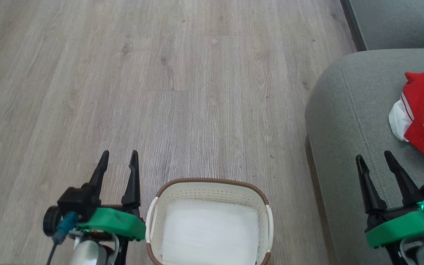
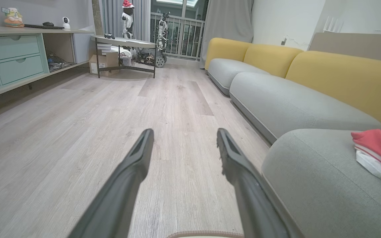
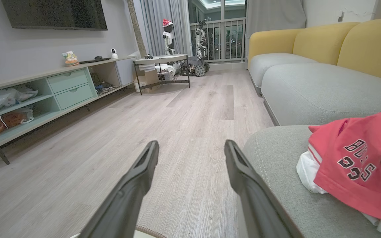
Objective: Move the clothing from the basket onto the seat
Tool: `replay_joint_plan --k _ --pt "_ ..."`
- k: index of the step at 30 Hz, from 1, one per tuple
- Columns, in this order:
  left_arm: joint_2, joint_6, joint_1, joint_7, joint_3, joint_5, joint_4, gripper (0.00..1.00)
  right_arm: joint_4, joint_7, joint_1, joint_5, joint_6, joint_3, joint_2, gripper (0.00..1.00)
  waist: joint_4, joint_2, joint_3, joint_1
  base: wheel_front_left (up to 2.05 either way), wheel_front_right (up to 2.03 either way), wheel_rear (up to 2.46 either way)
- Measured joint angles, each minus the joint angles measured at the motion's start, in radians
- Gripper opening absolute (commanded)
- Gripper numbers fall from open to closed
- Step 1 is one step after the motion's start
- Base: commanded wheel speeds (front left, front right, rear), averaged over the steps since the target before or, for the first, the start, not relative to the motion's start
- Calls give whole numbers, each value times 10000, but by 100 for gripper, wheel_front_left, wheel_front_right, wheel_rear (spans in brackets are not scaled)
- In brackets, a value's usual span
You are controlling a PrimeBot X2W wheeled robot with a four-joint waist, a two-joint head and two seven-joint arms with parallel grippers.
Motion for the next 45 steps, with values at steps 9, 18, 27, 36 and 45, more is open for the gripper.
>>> replay_joint_plan --k 9,18,27,36,45 --pt "-23 2 -1 0 -27 416 297 100 0 0 -15 0 0 -2 19 100 -48 0 6 0 0 0 0" --pt "-38 -88 262 31 -31 408 1114 0 593 17 144 2 2 146 219 0 -93 0 17 0 0 0 0" --pt "-38 -98 554 284 58 -510 1296 0 792 238 353 788 2 161 389 0 -119 0 20 0 0 0 0" --pt "-38 -236 553 548 215 -1522 1277 0 855 462 314 1691 2 10 510 0 -145 0 24 0 0 0 0" --pt "-40 -307 547 805 424 -2531 1248 0 974 683 188 2560 2 -98 694 0 -171 0 28 0 0 0 0"
